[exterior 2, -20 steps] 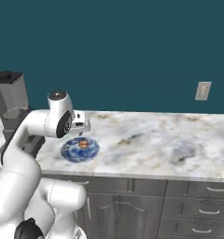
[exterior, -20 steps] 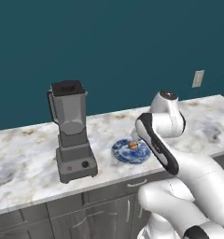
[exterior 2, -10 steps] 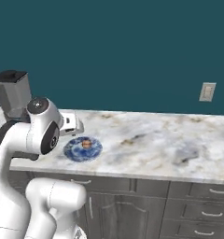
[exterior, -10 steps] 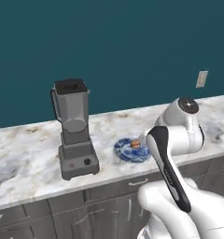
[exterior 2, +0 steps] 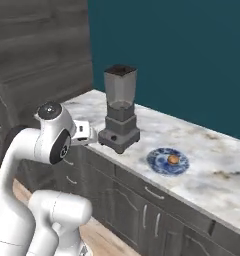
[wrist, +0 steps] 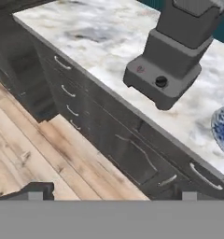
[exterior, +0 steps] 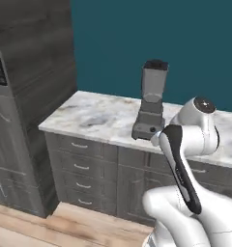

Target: Pick the two tangerines from the fridge and place them on the plate next to the blender to make a fruit smoothie.

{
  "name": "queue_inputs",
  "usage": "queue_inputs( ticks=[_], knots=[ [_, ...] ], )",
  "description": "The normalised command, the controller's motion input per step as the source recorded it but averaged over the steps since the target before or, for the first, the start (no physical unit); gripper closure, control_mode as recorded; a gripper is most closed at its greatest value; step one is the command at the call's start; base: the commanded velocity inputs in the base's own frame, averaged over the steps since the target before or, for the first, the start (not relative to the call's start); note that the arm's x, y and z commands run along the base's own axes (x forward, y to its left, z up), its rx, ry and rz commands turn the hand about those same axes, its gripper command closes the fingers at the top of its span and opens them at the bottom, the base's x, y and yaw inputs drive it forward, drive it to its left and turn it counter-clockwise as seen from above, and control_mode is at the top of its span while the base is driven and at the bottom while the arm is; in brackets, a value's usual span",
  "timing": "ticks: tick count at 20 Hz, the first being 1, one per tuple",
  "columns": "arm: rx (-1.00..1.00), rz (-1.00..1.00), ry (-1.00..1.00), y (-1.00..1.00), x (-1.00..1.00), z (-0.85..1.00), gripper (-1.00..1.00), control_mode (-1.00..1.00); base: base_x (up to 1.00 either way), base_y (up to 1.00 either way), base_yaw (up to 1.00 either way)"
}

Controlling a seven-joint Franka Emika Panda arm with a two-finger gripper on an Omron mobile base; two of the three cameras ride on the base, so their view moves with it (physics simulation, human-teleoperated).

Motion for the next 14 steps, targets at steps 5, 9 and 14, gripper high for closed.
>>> queue_inputs(
  ticks=[5, 9, 14],
  knots=[
    [0.0, 0.0, 0.0, 0.0, 0.0, 0.0, -1.0, 1.0, -0.21, 0.74, 0.93],
    [0.0, 0.0, 0.0, 0.0, 0.0, 0.0, -1.0, 1.0, -0.22, 1.0, 0.77],
    [0.0, 0.0, 0.0, 0.0, 0.0, 0.0, -1.0, 1.0, 0.4, 1.0, 0.43]
  ],
)
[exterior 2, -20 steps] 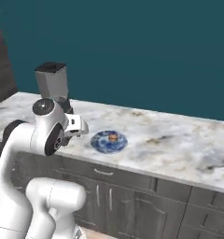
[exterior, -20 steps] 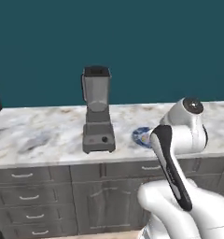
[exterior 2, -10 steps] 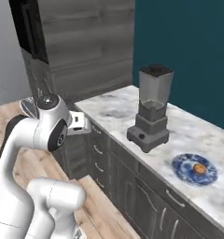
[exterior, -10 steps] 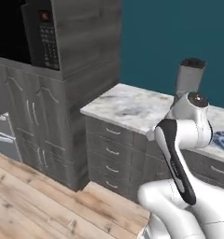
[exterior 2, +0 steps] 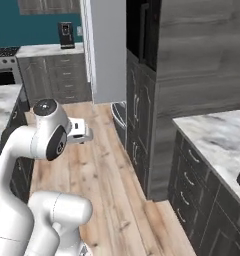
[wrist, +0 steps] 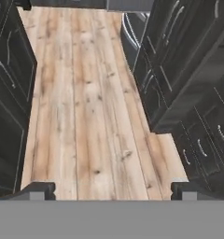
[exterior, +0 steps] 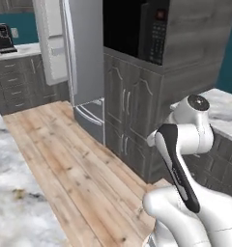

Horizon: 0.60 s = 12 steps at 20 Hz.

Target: Pick the two tangerines from the fridge and place them on the plate next to the blender to make a fruit smoothie.

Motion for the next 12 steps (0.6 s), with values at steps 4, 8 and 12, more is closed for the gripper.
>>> queue_inputs(
  ticks=[4, 8, 12],
  knots=[
    [0.0, 0.0, 0.0, 0.0, 0.0, 0.0, -1.0, 1.0, 1.0, 1.0, 0.23],
    [0.0, 0.0, 0.0, 0.0, 0.0, 0.0, -1.0, 1.0, 1.0, 0.7, 0.22],
    [0.0, 0.0, 0.0, 0.0, 0.0, 0.0, -1.0, 1.0, 1.0, 0.67, 0.16]
  ],
)
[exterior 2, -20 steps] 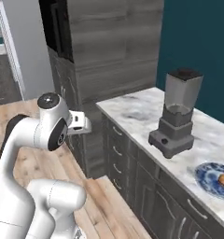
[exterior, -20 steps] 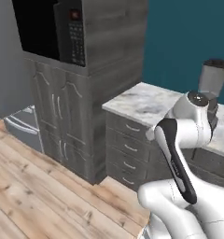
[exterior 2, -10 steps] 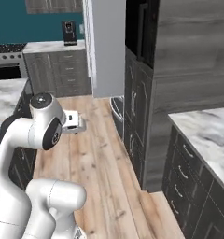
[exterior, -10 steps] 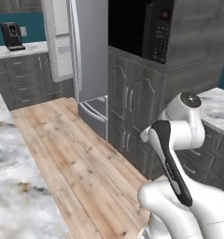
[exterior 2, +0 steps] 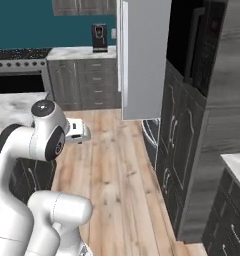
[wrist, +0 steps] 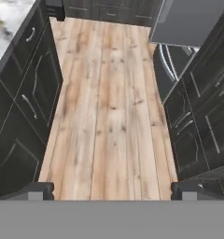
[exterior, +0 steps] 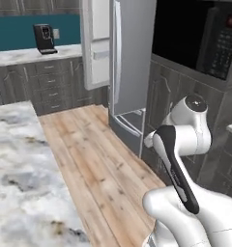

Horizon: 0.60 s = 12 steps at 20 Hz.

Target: Pick the two tangerines from the fridge and place them on the plate next to the blender to make a fruit smoothie.

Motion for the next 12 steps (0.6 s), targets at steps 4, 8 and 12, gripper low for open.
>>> queue_inputs(
  ticks=[4, 8, 12],
  knots=[
    [0.0, 0.0, 0.0, 0.0, 0.0, 0.0, -1.0, 1.0, 1.0, 0.55, 0.11],
    [0.0, 0.0, 0.0, 0.0, 0.0, 0.0, -1.0, 1.0, 1.0, 0.31, 0.1],
    [0.0, 0.0, 0.0, 0.0, 0.0, 0.0, -1.0, 1.0, 1.0, 0.33, 0.07]
  ],
)
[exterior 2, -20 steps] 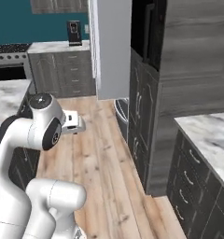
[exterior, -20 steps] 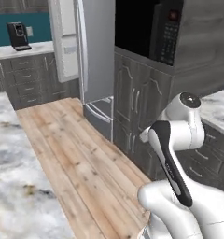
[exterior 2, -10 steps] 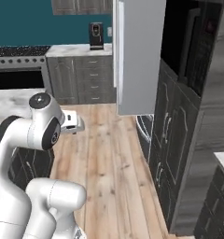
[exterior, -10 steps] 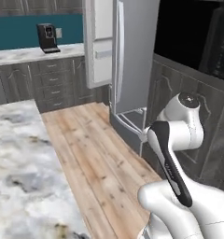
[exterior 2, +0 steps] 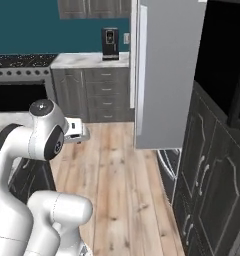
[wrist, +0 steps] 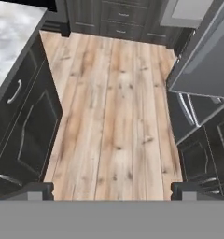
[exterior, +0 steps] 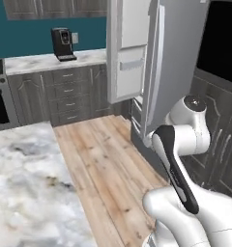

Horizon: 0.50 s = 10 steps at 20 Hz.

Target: Pick the two tangerines from the fridge and place them on the plate next to the blender to make a fruit smoothie.

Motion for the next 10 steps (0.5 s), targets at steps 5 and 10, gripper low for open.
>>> queue_inputs(
  ticks=[5, 10],
  knots=[
    [0.0, 0.0, 0.0, 0.0, 0.0, 0.0, -1.0, 1.0, 1.0, 0.43, 0.03],
    [0.0, 0.0, 0.0, 0.0, 0.0, 0.0, -1.0, 1.0, 1.0, 0.42, 0.0]
  ],
)
